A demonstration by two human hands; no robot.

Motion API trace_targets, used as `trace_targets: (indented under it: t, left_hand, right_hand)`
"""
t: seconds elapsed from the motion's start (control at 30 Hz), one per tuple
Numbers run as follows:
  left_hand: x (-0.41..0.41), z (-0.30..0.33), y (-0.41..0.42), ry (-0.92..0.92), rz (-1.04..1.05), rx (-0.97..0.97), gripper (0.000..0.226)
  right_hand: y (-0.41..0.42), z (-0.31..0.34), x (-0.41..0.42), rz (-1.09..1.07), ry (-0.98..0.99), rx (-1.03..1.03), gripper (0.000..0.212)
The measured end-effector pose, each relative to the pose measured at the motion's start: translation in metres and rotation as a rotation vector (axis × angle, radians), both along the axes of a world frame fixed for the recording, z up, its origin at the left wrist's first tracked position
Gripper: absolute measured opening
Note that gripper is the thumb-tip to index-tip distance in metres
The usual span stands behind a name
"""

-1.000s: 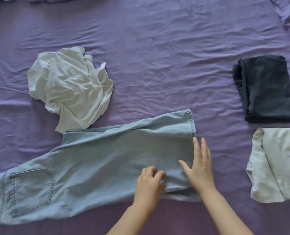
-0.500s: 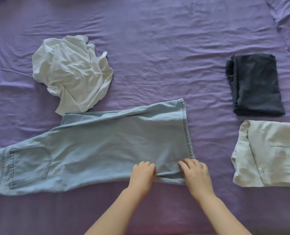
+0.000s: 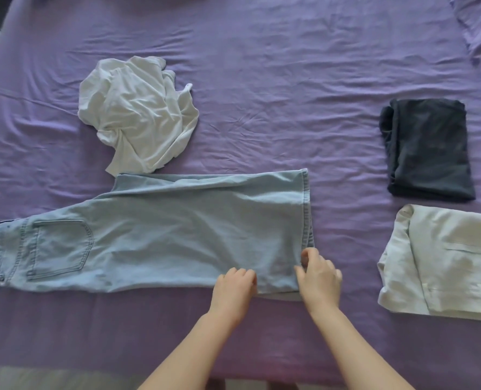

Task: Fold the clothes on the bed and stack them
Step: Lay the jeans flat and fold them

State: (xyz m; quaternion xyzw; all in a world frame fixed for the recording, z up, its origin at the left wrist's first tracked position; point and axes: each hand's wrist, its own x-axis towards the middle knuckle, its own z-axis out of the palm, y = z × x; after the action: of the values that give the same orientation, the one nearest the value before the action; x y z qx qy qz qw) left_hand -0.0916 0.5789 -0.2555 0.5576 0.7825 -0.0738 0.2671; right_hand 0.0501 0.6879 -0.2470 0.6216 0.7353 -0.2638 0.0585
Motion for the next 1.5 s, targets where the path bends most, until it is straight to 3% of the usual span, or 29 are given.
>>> trace_targets:
  t: [0.2, 0.4, 0.57, 0.7, 0.87, 1.0, 1.13, 1.23, 1.3, 1.37, 1.43, 1.5]
  left_hand:
    - [0.004, -0.003, 0.005, -0.001, 0.06, 0.026, 0.026]
    - [0.01, -0.002, 0.01, 0.017, -0.002, -0.043, 0.015]
    - [0.018, 0.004, -0.013, 0.093, -0.12, 0.01, 0.049]
    - [0.004, -0.005, -0.022, 0.084, -0.044, 0.108, 0.056]
    - [-0.028, 0.011, -0.02, 0.167, -0.082, -0.065, 0.046]
    - [-0.041, 0.012, -0.017, 0.159, -0.173, -0.064, 0.042]
    - [-0.042, 0.009, -0.02, 0.155, -0.193, -0.034, 0.065]
    - [-0.035, 0.005, -0.03, 0.09, -0.193, -0.079, 0.052]
    - [-0.032, 0.003, -0.037, 0.056, -0.188, -0.041, 0.043]
    - [-0.031, 0.004, -0.041, 0.039, -0.209, -0.079, 0.05]
    - [-0.034, 0.007, -0.043, 0.065, -0.186, -0.058, 0.055]
    - [-0.041, 0.006, -0.051, 0.119, -0.153, 0.004, 0.053]
  right_hand:
    - [-0.007, -0.001, 0.003, -0.134, 0.102, -0.103, 0.032]
    - [-0.008, 0.007, 0.022, -0.336, 0.519, -0.232, 0.05]
    - [-0.019, 0.017, 0.036, -0.344, 0.587, -0.295, 0.055]
    - [-0.023, 0.017, 0.028, -0.289, 0.51, -0.178, 0.054]
    - [-0.022, 0.001, 0.028, 0.055, 0.3, -0.039, 0.044]
    - [-0.027, -0.01, 0.03, 0.182, 0.177, 0.066, 0.024]
    - [-0.032, -0.009, 0.019, 0.245, 0.068, 0.249, 0.037]
    - [-0.041, -0.005, 0.004, 0.372, 0.14, 0.344, 0.048]
    - [-0.053, -0.008, -0.007, 0.599, 0.212, 0.335, 0.047]
    - [-0.062, -0.017, -0.01, 0.777, 0.175, 0.295, 0.039]
    - [-0.063, -0.016, -0.008, 0.796, 0.071, 0.21, 0.029]
    - [-0.061, -0.012, -0.009, 0.757, -0.036, 0.18, 0.034]
